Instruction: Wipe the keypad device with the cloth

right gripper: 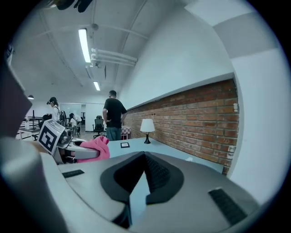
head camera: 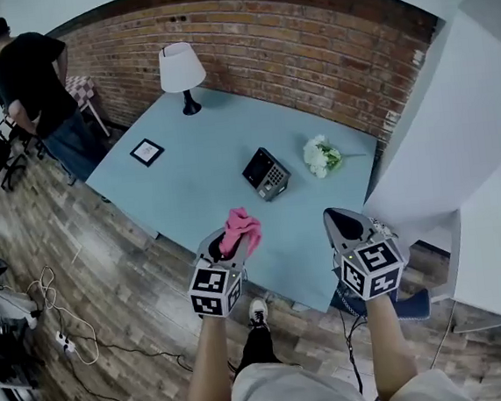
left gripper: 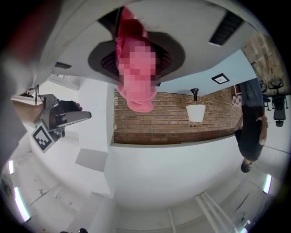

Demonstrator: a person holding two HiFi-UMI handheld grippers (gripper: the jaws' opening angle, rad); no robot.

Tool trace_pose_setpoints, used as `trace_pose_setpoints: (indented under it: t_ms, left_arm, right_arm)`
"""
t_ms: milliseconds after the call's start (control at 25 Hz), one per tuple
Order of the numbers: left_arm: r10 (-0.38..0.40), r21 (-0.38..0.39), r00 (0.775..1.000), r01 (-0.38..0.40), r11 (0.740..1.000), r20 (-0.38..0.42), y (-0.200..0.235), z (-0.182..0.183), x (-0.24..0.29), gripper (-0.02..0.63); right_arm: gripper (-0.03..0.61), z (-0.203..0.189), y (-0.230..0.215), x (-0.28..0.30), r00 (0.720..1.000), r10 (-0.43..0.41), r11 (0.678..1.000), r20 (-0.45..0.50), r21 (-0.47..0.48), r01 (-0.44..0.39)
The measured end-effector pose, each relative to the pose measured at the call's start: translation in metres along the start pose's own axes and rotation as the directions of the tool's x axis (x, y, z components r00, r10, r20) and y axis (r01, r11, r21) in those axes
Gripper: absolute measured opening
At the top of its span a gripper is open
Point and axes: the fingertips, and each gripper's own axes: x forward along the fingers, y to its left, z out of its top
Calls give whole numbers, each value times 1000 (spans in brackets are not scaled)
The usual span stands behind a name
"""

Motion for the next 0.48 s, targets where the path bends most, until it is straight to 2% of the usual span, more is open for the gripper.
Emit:
trace_pose_setpoints:
  t_ms: [480]
  left_arm:
    - [57, 88, 995, -64, 994, 85, -109, 50, -154, 152]
  right_arm:
    - [3, 30, 62, -164, 994, 51, 996, 101, -80, -43]
